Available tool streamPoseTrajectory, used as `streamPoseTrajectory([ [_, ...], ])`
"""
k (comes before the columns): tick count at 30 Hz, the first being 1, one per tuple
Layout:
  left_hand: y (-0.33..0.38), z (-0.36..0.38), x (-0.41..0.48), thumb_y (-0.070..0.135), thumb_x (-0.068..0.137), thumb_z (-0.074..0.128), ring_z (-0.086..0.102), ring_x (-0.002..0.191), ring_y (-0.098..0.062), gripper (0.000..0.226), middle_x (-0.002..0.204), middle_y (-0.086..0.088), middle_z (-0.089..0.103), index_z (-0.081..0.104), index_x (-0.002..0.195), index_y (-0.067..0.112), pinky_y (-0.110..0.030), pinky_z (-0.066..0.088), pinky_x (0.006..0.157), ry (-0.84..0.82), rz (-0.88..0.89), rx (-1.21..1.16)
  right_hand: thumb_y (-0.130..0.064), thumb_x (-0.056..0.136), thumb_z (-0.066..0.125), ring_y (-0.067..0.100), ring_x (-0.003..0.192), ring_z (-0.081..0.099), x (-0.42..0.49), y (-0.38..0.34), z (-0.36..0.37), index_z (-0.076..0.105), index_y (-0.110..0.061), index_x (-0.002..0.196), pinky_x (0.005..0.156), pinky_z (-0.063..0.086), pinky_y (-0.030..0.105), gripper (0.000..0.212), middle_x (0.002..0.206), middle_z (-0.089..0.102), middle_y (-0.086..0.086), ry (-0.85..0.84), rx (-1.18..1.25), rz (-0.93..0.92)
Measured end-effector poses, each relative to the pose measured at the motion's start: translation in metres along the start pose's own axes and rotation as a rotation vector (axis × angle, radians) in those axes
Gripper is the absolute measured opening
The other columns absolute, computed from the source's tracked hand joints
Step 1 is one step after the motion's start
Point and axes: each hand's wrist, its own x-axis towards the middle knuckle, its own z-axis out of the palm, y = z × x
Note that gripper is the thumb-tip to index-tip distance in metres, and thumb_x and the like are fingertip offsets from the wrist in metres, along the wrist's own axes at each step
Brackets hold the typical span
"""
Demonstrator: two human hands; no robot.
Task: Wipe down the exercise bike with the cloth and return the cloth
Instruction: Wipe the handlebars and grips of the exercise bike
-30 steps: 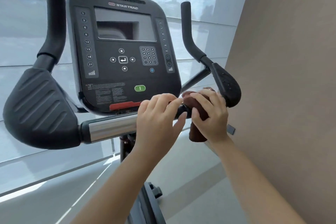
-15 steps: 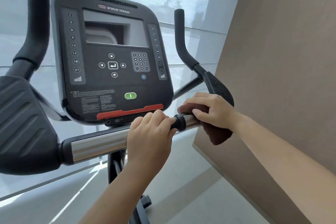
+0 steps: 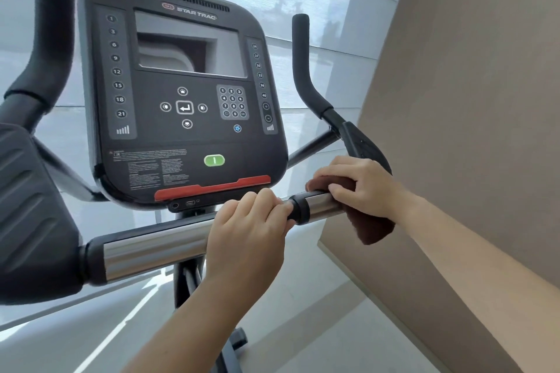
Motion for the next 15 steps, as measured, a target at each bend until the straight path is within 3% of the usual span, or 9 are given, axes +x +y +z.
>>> streamPoseTrajectory([
  [3,0.000,0.000,0.000,0.024,0.083,0.054,0.050,0.056,-0.023,0.017,0.068,0.000,0.058,0.067,0.078,0.014,-0.029,0.024,0.056,-0.016,-0.013,0.009,-0.026,0.079,0.049,0.012,0.084,0.057,-0.004,-0.024,0.029,0.067,-0.023,0.107,0.080,0.049,0.026,0.033,0.091,0.064,-0.003,0.243,-0.006,-0.128],
  [6,0.001,-0.001,0.000,0.023,0.081,0.058,0.051,0.058,-0.024,0.013,0.069,-0.001,0.059,0.067,0.078,0.014,-0.030,0.024,0.056,-0.029,-0.020,0.017,-0.018,0.076,0.052,0.021,0.083,0.060,-0.013,-0.020,0.049,0.069,-0.008,0.102,0.078,0.052,0.031,0.032,0.092,0.067,0.009,0.557,-0.033,-0.202],
  [9,0.002,-0.001,0.001,0.022,0.080,0.060,0.052,0.058,-0.025,0.012,0.070,-0.002,0.060,0.068,0.079,0.013,-0.031,0.025,0.055,-0.034,-0.016,0.032,-0.016,0.076,0.049,0.028,0.083,0.061,-0.022,0.002,0.063,0.071,-0.001,0.093,0.080,0.052,0.037,0.032,0.090,0.068,0.017,0.861,-0.124,-0.123],
  [11,0.003,-0.001,0.001,0.022,0.080,0.061,0.052,0.058,-0.025,0.011,0.070,-0.002,0.060,0.068,0.078,0.013,-0.032,0.029,0.054,-0.030,-0.019,0.048,-0.015,0.076,0.048,0.028,0.084,0.059,-0.021,0.007,0.077,0.071,0.000,0.090,0.084,0.050,0.033,0.031,0.090,0.067,0.020,1.038,-0.115,-0.064],
  [13,0.003,0.000,0.001,0.022,0.080,0.061,0.052,0.058,-0.025,0.011,0.070,-0.002,0.060,0.067,0.077,0.014,-0.034,0.032,0.052,-0.025,-0.014,0.069,-0.014,0.075,0.047,0.028,0.086,0.059,-0.017,0.002,0.093,0.069,-0.003,0.091,0.087,0.047,0.031,0.029,0.091,0.066,0.020,1.173,-0.070,-0.025],
  [15,0.003,0.000,0.000,0.022,0.081,0.061,0.052,0.059,-0.025,0.011,0.070,-0.002,0.060,0.068,0.078,0.014,-0.033,0.031,0.054,-0.011,-0.008,0.086,-0.017,0.077,0.047,0.030,0.091,0.059,-0.010,-0.008,0.108,0.066,-0.007,0.096,0.086,0.049,0.039,0.029,0.097,0.065,0.018,1.285,-0.023,0.017],
])
